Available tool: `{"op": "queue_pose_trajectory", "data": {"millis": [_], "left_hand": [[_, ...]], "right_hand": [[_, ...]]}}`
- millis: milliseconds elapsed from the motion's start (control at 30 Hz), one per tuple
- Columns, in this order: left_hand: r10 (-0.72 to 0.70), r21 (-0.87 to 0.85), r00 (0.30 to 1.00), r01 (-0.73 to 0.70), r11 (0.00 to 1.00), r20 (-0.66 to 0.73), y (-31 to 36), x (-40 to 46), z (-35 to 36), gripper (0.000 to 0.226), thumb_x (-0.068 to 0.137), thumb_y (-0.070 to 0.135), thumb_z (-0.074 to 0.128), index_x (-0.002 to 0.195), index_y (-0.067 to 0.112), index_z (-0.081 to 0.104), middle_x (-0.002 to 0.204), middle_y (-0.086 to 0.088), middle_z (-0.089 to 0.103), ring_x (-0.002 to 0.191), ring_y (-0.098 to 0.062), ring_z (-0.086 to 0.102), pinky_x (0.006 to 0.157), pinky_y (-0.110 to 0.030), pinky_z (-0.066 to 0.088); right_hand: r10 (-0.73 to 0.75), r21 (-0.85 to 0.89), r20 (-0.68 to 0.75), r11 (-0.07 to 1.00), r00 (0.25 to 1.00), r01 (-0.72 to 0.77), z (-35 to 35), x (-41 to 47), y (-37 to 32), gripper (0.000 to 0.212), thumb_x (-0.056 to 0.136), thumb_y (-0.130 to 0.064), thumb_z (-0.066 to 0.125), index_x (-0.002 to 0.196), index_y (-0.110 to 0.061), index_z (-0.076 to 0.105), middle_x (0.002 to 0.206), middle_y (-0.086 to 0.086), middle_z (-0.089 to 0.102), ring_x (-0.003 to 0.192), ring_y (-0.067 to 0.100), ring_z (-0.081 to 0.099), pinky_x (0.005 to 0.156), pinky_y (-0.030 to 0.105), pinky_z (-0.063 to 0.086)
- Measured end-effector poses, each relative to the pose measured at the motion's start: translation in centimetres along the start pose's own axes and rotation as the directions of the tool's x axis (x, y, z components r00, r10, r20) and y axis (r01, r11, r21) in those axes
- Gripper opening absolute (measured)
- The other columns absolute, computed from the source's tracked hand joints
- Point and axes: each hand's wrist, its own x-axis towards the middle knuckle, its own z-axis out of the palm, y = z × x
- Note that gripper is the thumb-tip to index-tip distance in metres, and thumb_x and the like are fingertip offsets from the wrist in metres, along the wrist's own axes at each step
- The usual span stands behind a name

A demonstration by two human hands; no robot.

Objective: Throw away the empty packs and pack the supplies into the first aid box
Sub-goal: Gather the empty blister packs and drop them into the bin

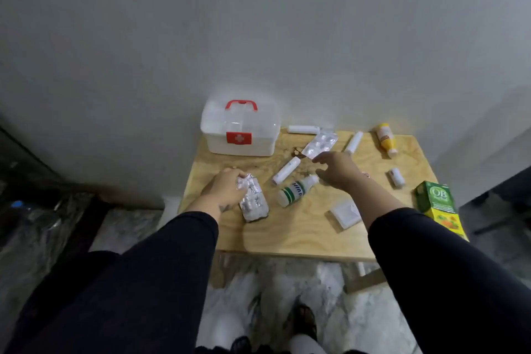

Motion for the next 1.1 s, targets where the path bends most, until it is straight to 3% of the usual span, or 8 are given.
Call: {"op": "queue_pose_trajectory", "data": {"millis": [167, 333, 400, 467, 567, 733, 900, 1100], "left_hand": [[-0.108, -0.010, 0.992, 0.107, 0.994, -0.067, -1.0, 1.8, 2.0, 0.042, 0.086, 0.021, 0.067, 0.126, 0.022, 0.058, 0.140, -0.003, 0.046, 0.129, -0.023, 0.043, 0.106, -0.038, 0.040], [-0.224, -0.039, 0.970, 0.221, 0.974, -0.093, -0.8, 3.0, 4.4, 0.055, 0.082, 0.024, 0.073, 0.133, 0.026, 0.052, 0.152, -0.004, 0.033, 0.140, -0.024, 0.033, 0.113, -0.038, 0.032], [-0.270, 0.002, 0.952, 0.273, 0.962, -0.147, -0.5, 3.2, 5.3, 0.055, 0.082, 0.030, 0.073, 0.133, 0.032, 0.051, 0.154, 0.002, 0.030, 0.139, -0.023, 0.034, 0.110, -0.040, 0.036], [-0.281, 0.013, 0.934, 0.291, 0.957, -0.220, -0.1, 3.2, 5.9, 0.054, 0.080, 0.030, 0.075, 0.130, 0.034, 0.053, 0.151, 0.004, 0.034, 0.135, -0.023, 0.038, 0.107, -0.039, 0.038], [-0.315, -0.051, 0.905, 0.314, 0.948, -0.288, 0.5, 3.3, 6.2, 0.054, 0.076, 0.023, 0.079, 0.125, 0.031, 0.058, 0.140, 0.002, 0.044, 0.130, -0.022, 0.042, 0.105, -0.037, 0.038], [-0.437, -0.184, 0.826, 0.397, 0.899, -0.356, 2.2, 3.8, 6.3, 0.054, 0.070, 0.012, 0.083, 0.117, 0.031, 0.063, 0.133, -0.001, 0.042, 0.118, -0.022, 0.049, 0.100, -0.032, 0.042], [-0.493, -0.305, 0.784, 0.397, 0.866, -0.378, 3.2, 4.1, 6.6, 0.053, 0.068, -0.003, 0.080, 0.114, 0.021, 0.067, 0.134, -0.006, 0.038, 0.114, -0.022, 0.051, 0.099, -0.021, 0.037], [-0.497, -0.355, 0.769, 0.369, 0.859, -0.403, 4.0, 3.8, 6.5, 0.040, 0.074, -0.008, 0.072, 0.108, 0.014, 0.070, 0.121, -0.011, 0.059, 0.104, -0.036, 0.062, 0.090, -0.043, 0.053]], "right_hand": [[0.035, 0.008, 0.008, 0.999, 0.999, -0.035, 0.3, 4.2, 2.4, 0.038, 0.088, -0.011, 0.057, 0.126, -0.016, 0.060, 0.131, 0.007, 0.062, 0.119, 0.026, 0.057, 0.094, 0.031, 0.045], [-0.036, -0.044, 0.026, 0.998, 0.999, 0.037, 1.0, 9.2, 3.9, 0.036, 0.092, -0.014, 0.053, 0.127, -0.018, 0.058, 0.128, 0.007, 0.062, 0.112, 0.027, 0.060, 0.066, 0.023, 0.041], [-0.100, -0.032, 0.054, 0.994, 0.993, 0.102, 1.8, 10.8, 4.6, 0.041, 0.091, -0.016, 0.057, 0.131, -0.018, 0.054, 0.139, 0.007, 0.053, 0.122, 0.026, 0.053, 0.086, 0.029, 0.046], [-0.143, -0.056, 0.085, 0.987, 0.986, 0.148, 2.5, 12.2, 5.6, 0.050, 0.089, -0.020, 0.060, 0.137, -0.020, 0.046, 0.148, 0.010, 0.040, 0.134, 0.028, 0.040, 0.106, 0.037, 0.039], [-0.192, -0.138, 0.102, 0.969, 0.976, 0.205, 2.9, 13.7, 6.3, 0.056, 0.089, -0.031, 0.060, 0.141, -0.027, 0.039, 0.150, 0.011, 0.032, 0.138, 0.030, 0.029, 0.110, 0.043, 0.035], [-0.218, -0.277, 0.165, 0.926, 0.962, 0.258, 3.3, 14.1, 6.8, 0.048, 0.090, -0.044, 0.051, 0.136, -0.029, 0.043, 0.144, 0.008, 0.036, 0.132, 0.032, 0.033, 0.097, 0.045, 0.045], [-0.269, -0.217, 0.086, 0.935, 0.959, 0.281, 3.3, 13.7, 6.6, 0.033, 0.092, -0.025, 0.051, 0.123, -0.017, 0.046, 0.129, 0.015, 0.050, 0.117, 0.036, 0.048, 0.079, 0.043, 0.048], [-0.168, -0.119, 0.012, 0.979, 0.986, 0.168, 2.9, 12.9, 6.6, 0.031, 0.093, -0.033, 0.046, 0.119, -0.016, 0.043, 0.120, 0.014, 0.051, 0.103, 0.035, 0.057, 0.067, 0.038, 0.045]]}}
